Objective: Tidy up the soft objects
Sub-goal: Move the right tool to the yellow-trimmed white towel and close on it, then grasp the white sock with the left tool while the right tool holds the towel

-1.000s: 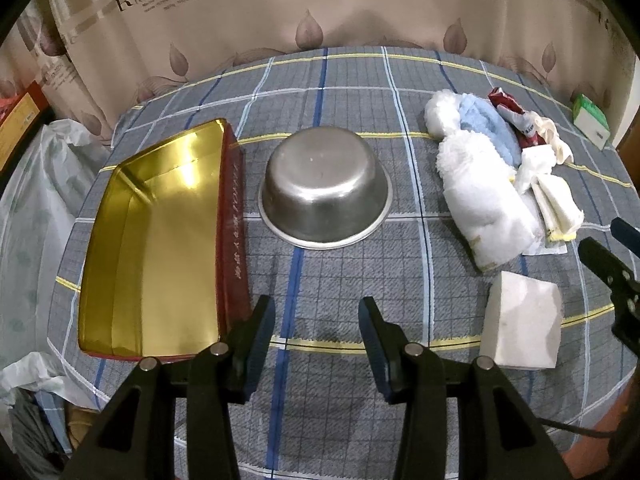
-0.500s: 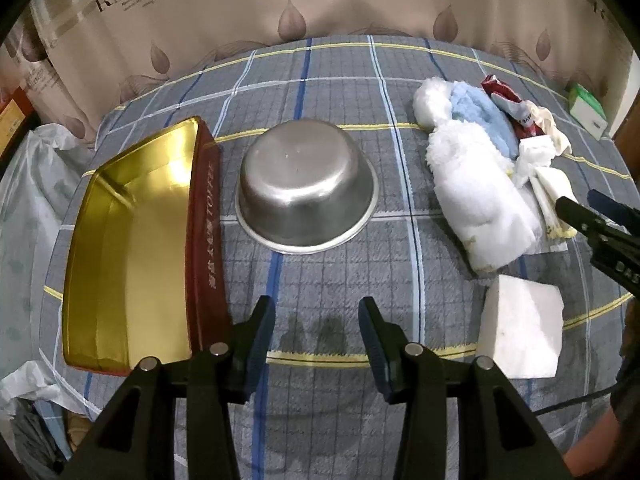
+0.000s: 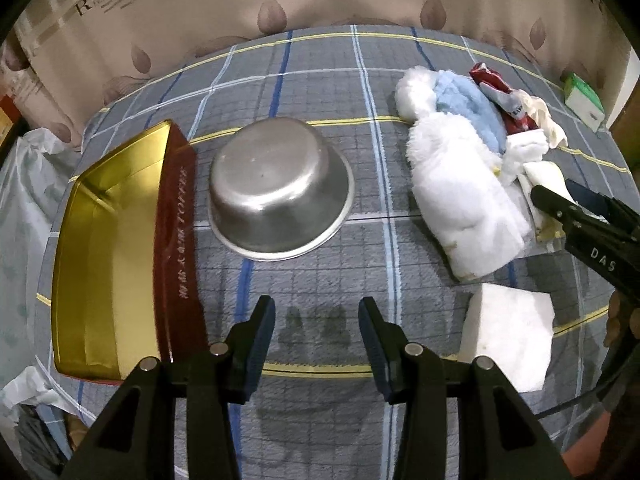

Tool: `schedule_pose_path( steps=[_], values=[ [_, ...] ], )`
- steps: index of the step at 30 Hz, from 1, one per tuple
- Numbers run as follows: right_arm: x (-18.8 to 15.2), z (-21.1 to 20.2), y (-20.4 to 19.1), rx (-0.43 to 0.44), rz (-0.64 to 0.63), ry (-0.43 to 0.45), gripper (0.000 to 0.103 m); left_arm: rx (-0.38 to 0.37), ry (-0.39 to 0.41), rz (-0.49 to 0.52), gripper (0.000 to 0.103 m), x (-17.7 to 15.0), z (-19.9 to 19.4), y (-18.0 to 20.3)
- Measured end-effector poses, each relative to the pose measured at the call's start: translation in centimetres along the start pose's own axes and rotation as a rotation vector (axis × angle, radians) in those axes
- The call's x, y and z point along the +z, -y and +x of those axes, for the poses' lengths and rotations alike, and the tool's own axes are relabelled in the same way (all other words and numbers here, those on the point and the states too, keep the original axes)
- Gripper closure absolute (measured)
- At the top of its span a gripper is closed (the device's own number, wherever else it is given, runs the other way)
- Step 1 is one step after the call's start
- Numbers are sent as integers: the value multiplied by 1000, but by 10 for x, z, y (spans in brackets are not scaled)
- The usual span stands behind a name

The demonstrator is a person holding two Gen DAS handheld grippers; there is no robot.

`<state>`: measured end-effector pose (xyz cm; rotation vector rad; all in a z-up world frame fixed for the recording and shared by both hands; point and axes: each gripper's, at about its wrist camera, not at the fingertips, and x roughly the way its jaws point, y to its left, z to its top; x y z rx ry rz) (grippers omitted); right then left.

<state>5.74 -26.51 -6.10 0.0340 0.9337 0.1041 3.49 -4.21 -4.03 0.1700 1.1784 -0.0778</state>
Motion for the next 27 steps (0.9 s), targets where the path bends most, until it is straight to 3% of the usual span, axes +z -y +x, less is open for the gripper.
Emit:
schedule_pose_path(
  steps=[5,12,13,14,22,27],
  values=[
    [-4,-8,4,9,3,22,52,-25,0,11,59,5,-4,11],
    [-16,-28,14,-4,11,46,55,-80,5,12,59,20,-16,27],
    [-18,-30,17,-3,11,48,62,-86,4,12,59,22,-17,30],
    [-19,-32,18,-7,13,48,63,-96,1,13,59,25,-17,33],
    [-28,-41,29,3,15,48,63,-138,-34,22,59,37,-12,60],
    [-34,-39,30,-11,-2,19,64,-118,-35,6,59,41,-12,64]
  ],
)
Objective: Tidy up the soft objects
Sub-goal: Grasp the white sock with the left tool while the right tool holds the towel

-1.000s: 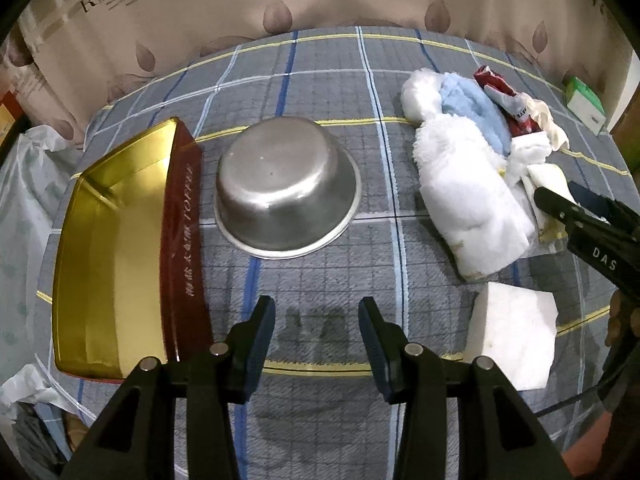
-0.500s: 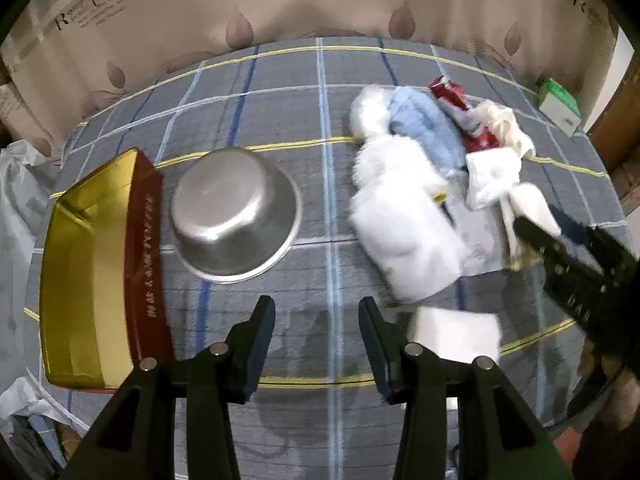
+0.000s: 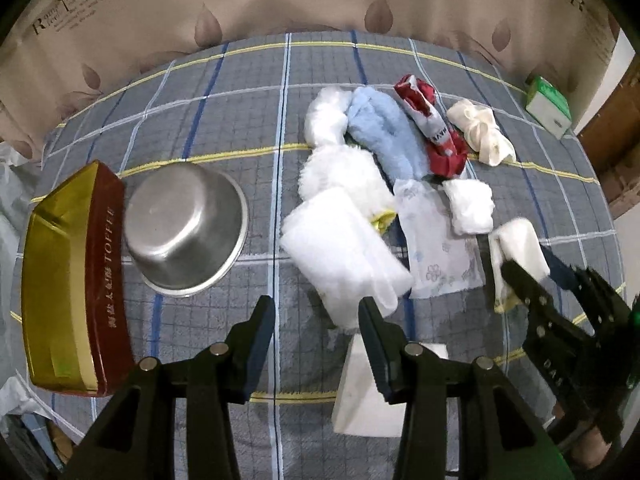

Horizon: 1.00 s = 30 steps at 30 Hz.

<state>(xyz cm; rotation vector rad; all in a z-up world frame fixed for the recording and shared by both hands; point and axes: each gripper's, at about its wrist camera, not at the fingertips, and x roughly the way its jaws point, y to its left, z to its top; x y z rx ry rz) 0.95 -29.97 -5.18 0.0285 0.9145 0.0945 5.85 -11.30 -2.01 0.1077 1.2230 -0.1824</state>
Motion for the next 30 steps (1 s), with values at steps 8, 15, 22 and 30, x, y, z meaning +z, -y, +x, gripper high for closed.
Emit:
schedule_pose_path(
  steps=[8,15,22,30],
  values=[
    [-10,2,14,1,29,-20,64,-62,-47,-71,58,20,3,3],
    [-13,5,12,11,25,-21,63,-46,-75,-135,54,39,17,14],
    [-14,7,12,21,20,-21,62,13,-101,-172,54,42,32,16],
    [-14,7,13,27,27,-20,62,49,-112,-183,54,28,37,-3]
  ],
)
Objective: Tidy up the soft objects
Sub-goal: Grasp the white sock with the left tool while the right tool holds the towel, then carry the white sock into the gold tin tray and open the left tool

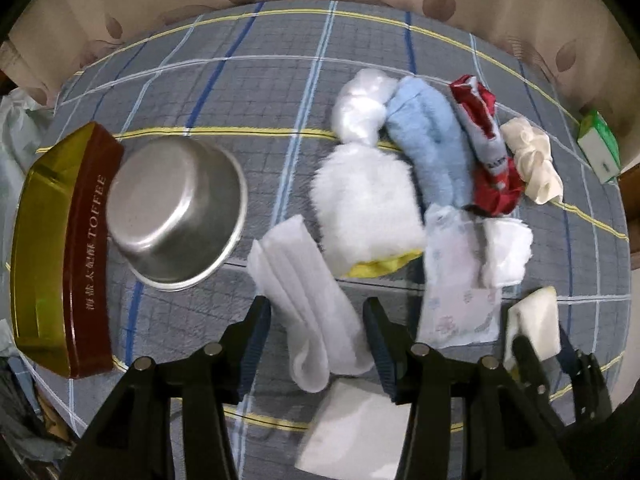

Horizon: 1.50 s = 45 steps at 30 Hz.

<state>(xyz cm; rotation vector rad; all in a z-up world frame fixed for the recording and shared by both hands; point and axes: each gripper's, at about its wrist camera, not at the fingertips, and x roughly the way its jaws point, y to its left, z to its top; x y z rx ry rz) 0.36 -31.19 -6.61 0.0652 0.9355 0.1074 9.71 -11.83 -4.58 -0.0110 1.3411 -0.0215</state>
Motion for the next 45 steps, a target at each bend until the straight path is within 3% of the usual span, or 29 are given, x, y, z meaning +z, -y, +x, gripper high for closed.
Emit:
schedule_pose_path(
  steps=[3,5,8,13,20,29,38,45],
  values=[
    [0,0,0,-1,0,1,62,-11,18,22,54,-4,-1,-5],
    [1,0,0,0,1,1,62,-15,26,44,72,-8,-3,-6],
    [0,0,0,0,2,1,62,-36,36,69,83,-9,-3,-7],
    [0,1,-1,-7,-11,3,62,-74,65,97,85,-12,-10,-12],
    [-2,3,-4,-27,-32,11,62,-64,117,153,85,-24,-33,-18],
    [-4,4,-9,-53,-64,19,61,-71,136,151,86,-40,-66,-60],
    [-4,5,-11,-71,-76,18,61,39,208,46,85,-36,-105,-150],
    [-3,6,-15,-96,-84,19,61,172,218,-68,86,-26,-97,-231]
  ],
)
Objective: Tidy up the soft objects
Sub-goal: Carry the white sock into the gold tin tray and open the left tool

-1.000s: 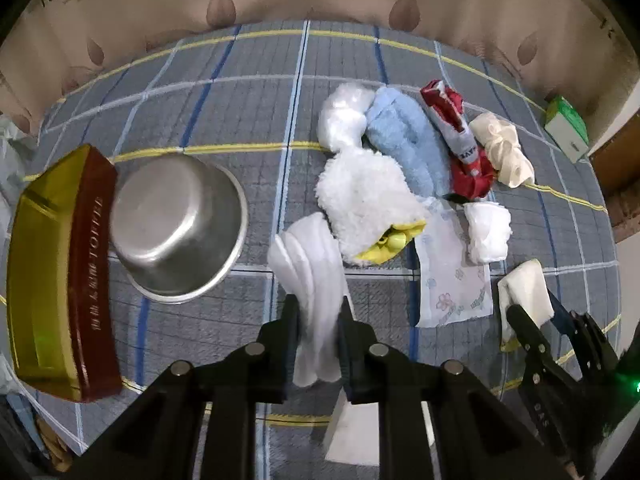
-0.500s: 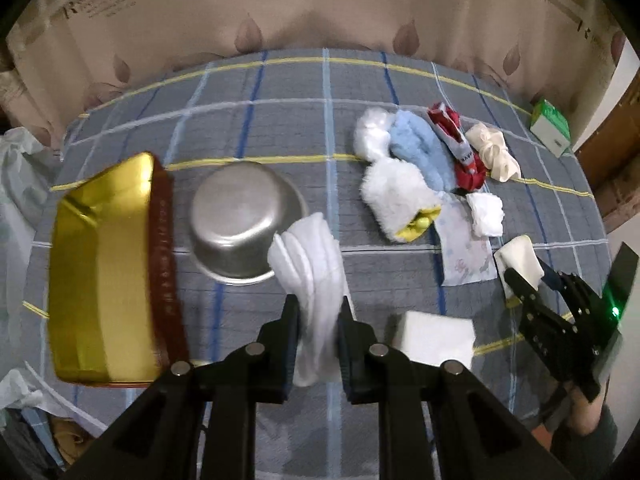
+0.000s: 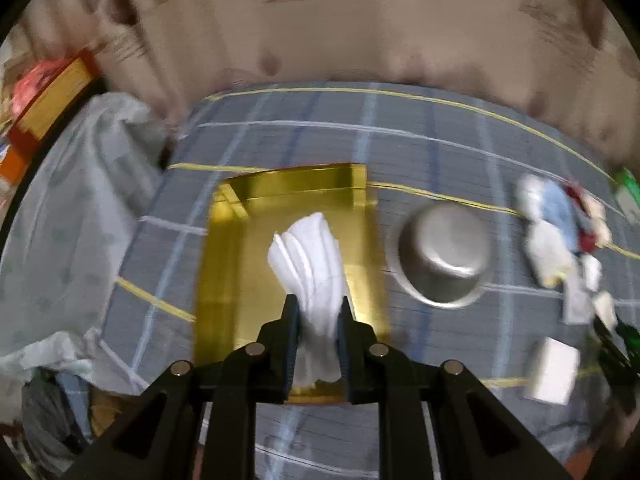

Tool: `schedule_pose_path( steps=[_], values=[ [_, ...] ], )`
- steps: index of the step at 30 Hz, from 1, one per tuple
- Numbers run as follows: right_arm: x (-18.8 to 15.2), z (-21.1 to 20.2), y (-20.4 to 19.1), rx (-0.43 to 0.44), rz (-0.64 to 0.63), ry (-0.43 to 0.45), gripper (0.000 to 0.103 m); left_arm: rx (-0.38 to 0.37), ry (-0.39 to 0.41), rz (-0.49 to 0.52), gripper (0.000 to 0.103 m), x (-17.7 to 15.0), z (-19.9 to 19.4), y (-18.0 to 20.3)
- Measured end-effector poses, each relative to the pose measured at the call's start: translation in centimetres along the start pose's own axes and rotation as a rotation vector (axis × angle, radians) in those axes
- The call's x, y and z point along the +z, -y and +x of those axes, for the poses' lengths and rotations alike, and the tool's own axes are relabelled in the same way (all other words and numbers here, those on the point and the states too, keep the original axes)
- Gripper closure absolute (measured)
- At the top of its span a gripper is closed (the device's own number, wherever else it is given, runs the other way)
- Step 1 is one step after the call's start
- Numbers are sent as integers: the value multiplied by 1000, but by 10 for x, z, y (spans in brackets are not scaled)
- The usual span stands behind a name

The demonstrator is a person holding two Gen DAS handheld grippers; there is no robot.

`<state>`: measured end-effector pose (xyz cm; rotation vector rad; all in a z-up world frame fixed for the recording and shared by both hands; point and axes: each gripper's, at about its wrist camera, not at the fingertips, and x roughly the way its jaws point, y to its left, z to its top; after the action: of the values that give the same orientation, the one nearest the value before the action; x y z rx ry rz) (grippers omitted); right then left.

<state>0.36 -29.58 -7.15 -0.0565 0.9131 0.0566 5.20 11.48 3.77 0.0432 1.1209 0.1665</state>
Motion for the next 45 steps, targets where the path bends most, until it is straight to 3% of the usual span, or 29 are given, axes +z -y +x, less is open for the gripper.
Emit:
schedule_pose_path(
  steps=[6,17,21,24,38,45],
  values=[
    [0,0,-1,-12,8,-1,61,27,-3,-42,85,9,36,-35],
    [5,0,-6,-60,22,-16,63,35,-39,3,83,16,87,-41],
    [8,0,-7,-77,20,-26,64,21,-59,-9,68,18,98,-47],
    [10,-2,-8,-97,15,-26,67,14,-53,-17,54,20,99,-48],
    [21,-36,-24,-142,-20,-4,71,8,46,-71,54,8,65,-63],
    [37,-63,-58,-72,-70,35,71,25,98,-104,54,-1,35,-74]
  ],
)
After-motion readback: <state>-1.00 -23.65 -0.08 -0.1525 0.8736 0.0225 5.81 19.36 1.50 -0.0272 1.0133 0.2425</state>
